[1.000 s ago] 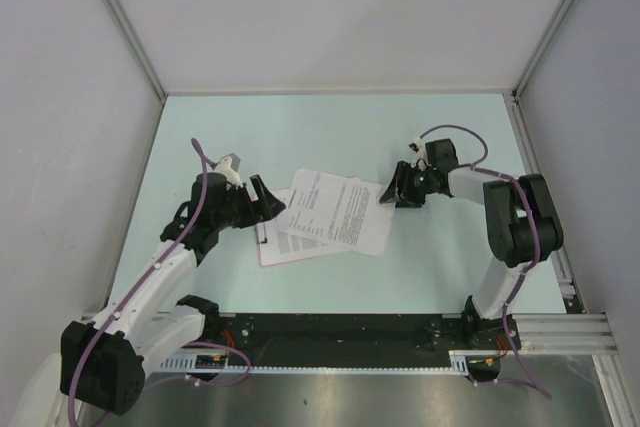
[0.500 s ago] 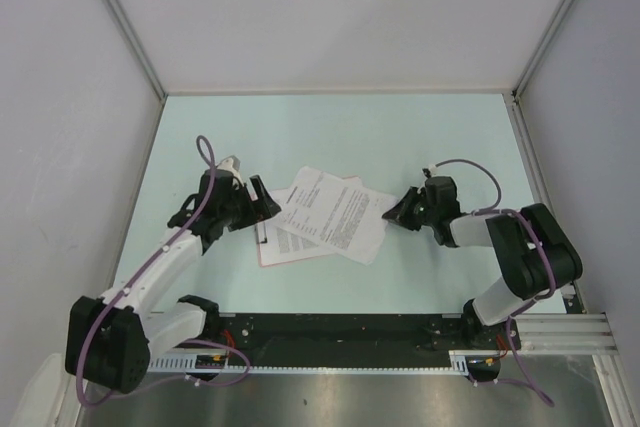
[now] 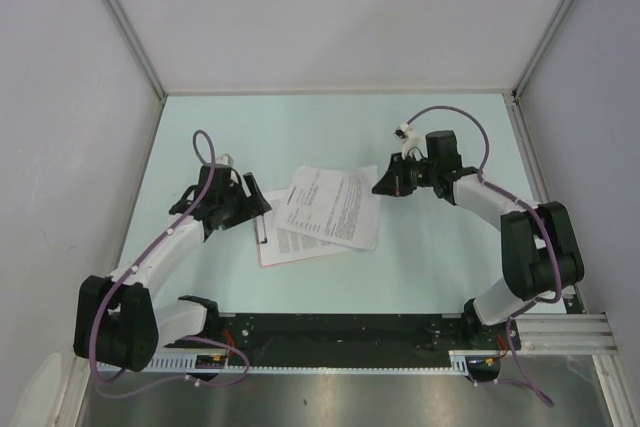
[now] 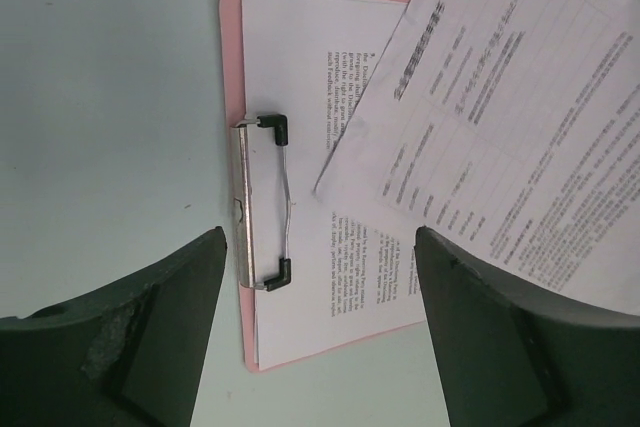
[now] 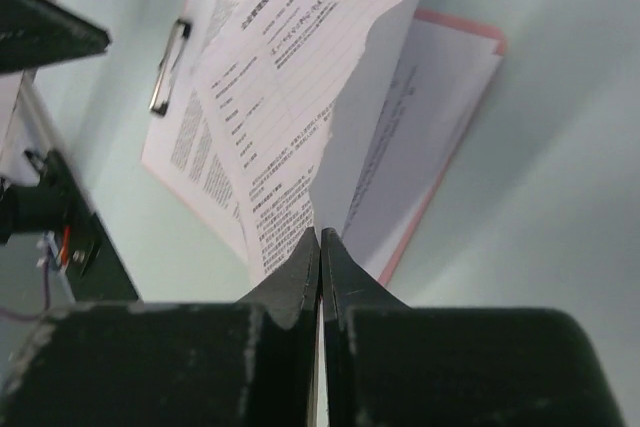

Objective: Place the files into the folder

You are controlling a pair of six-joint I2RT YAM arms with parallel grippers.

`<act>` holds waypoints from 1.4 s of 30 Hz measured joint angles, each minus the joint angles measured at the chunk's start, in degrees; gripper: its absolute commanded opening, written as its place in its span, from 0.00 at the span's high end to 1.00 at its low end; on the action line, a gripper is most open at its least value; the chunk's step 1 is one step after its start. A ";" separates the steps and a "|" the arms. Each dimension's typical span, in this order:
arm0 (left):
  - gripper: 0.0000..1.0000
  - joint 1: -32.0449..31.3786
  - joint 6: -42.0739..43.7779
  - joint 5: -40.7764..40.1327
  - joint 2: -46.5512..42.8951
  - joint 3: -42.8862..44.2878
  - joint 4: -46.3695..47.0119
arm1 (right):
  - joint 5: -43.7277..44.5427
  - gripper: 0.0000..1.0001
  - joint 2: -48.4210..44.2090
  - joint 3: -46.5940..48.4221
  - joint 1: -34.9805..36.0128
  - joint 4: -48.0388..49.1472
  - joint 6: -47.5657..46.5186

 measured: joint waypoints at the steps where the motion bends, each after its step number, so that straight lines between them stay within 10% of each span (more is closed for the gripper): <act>1: 0.19 0.00 0.00 -0.50 0.00 0.00 -0.20 | -2.25 1.00 0.83 1.18 -0.04 -1.77 -1.31; 8: 0.19 0.02 0.74 -3.67 -1.09 -0.68 -1.42 | -11.04 1.00 6.64 3.32 2.03 -12.37 -7.26; 19: 0.22 0.04 1.51 -5.03 -2.51 -2.27 -0.76 | 5.64 1.00 9.35 7.89 2.23 -16.26 -2.99; 42: 0.38 -2.82 2.84 -6.34 13.86 0.96 1.11 | 3.52 1.00 21.09 22.10 1.90 -21.64 -7.72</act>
